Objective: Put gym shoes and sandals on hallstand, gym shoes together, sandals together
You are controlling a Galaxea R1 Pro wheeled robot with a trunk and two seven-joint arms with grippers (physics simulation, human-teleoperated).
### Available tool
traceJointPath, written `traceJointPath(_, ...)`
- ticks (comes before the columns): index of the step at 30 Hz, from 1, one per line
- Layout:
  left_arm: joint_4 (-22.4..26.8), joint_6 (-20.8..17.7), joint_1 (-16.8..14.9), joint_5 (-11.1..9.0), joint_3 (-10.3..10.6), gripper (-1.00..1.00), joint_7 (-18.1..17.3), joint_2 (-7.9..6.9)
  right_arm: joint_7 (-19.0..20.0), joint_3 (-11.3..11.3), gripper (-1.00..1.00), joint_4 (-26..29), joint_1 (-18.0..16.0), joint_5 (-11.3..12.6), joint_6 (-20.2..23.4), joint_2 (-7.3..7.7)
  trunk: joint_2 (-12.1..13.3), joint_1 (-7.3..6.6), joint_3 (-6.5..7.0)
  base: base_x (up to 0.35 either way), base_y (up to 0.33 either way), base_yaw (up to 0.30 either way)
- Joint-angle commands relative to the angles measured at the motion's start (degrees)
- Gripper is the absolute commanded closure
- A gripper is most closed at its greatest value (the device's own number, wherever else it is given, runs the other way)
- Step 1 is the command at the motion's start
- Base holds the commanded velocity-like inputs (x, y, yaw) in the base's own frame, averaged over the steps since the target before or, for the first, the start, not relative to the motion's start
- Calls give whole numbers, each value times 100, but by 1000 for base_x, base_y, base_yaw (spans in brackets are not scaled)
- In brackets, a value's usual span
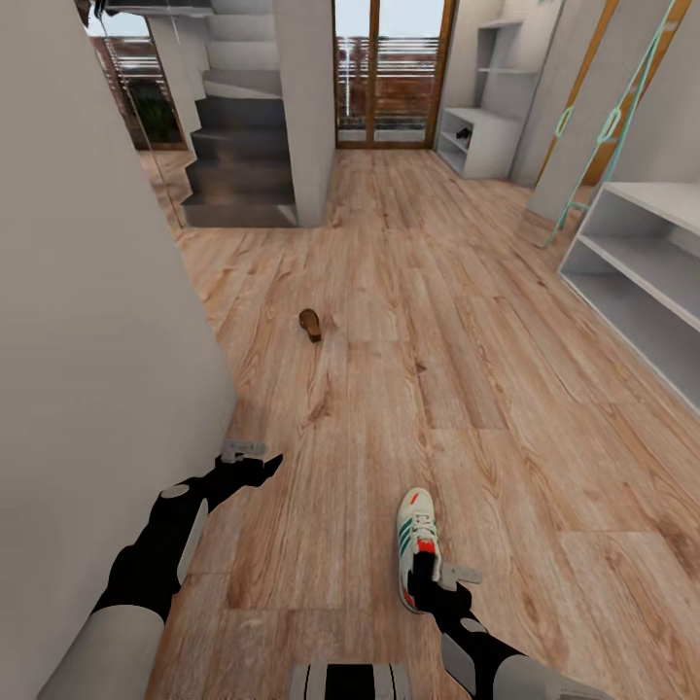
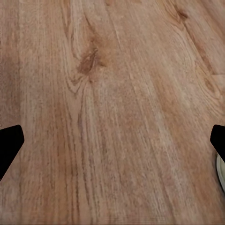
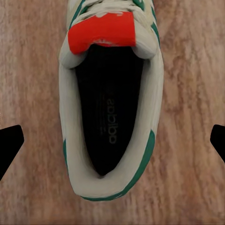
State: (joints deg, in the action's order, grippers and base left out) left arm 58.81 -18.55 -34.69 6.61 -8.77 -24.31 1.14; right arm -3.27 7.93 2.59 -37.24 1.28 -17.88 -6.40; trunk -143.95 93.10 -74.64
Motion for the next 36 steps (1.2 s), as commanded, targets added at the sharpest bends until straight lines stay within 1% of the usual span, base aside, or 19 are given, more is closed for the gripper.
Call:
traceJointPath(1, 8, -22, -4, 60, -28, -100, -56, 9, 0, 24, -100, -4, -3, 13, -22, -2, -2, -1, -13, 0, 0, 87)
traceJointPath(3, 8, -23, -4, 60, -28, -100, -56, 9, -2, 22, -100, -4, -3, 13, -22, -2, -2, -1, -22, 0, 0, 52)
traceJointPath(9, 8, -26, -6, 58, -28, -100, -56, 9, -4, 24, -100, -4, -3, 13, -20, -2, -10, 14, -167, 0, 0, 17)
traceJointPath(18, 8, -26, -7, 59, -28, -100, -56, 9, 1, 25, -100, -4, -3, 13, -22, -2, -10, 14, -221, 0, 0, 65)
traceJointPath(25, 8, -25, -4, 58, -28, -100, -56, 9, 1, 24, -100, -4, -3, 10, -22, -2, -19, 32, -398, 0, 0, 8)
traceJointPath(33, 8, -25, -4, 57, -28, -100, -56, 9, -1, 25, -100, -4, -3, 13, -22, -2, -19, 32, -442, 0, 0, 0)
traceJointPath(36, 8, -26, -4, 57, -28, -100, -56, 9, 0, 25, -100, -4, -3, 13, -22, -2, -23, 40, -511, 0, 0, 0)
